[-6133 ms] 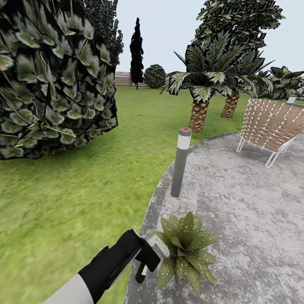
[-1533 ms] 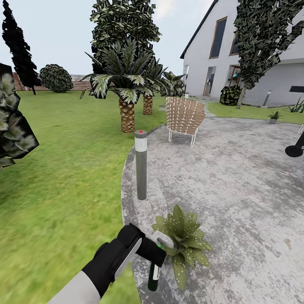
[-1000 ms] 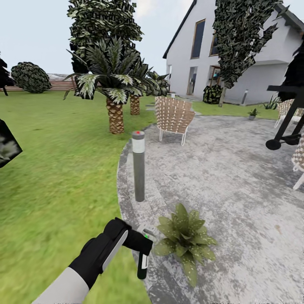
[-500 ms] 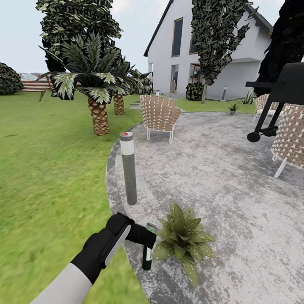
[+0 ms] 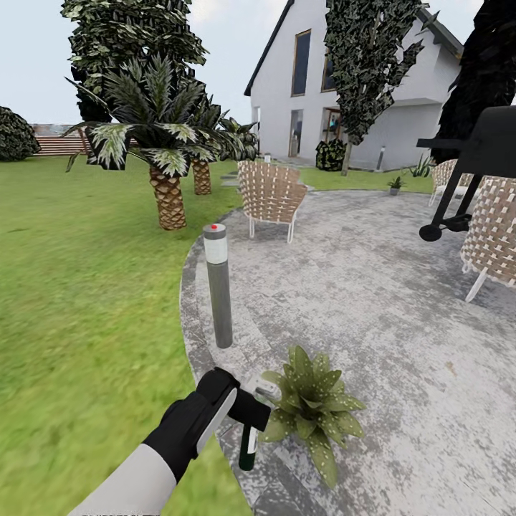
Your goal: Pick up the pesticide atomizer in the garden and spray insectifuge to fully cover both potted plants in the garden.
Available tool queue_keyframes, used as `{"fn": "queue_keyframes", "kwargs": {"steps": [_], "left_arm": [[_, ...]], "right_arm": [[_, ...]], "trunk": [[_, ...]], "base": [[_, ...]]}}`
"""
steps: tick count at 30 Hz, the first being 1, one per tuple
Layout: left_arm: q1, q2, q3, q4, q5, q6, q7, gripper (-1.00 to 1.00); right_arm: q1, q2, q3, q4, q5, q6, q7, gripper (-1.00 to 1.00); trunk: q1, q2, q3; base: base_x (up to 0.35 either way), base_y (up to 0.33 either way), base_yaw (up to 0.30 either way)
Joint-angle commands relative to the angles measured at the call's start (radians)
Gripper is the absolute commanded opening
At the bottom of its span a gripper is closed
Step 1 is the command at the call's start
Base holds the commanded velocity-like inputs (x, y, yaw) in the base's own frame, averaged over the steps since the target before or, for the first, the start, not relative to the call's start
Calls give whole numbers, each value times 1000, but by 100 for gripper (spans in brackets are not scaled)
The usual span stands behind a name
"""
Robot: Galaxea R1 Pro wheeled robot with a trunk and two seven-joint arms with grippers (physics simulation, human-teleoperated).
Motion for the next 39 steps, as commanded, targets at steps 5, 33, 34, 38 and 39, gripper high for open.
{"fn": "queue_keyframes", "kwargs": {"steps": [5,33,34,38,39], "left_arm": [[-1,0,0,-14,8,0,-5,-100],[52,-31,-166,-49,303,-68,435,-100],[52,-30,-165,-47,305,-68,436,-100],[52,-29,-161,43,337,-67,488,-100],[52,-28,-160,46,364,-67,517,-100]], "right_arm": [[0,0,0,1,1,0,0,100],[0,0,0,-2,0,0,1,100],[0,0,0,-2,0,0,2,100],[0,0,0,-2,0,0,1,100],[0,0,0,-2,0,0,1,100]], "trunk": [[0,0,0],[0,0,0],[0,0,0],[0,0,0],[0,0,0]], "base": [[0,0,-52],[-86,-47,-70],[0,0,-285],[0,0,-287],[0,0,-287]]}}
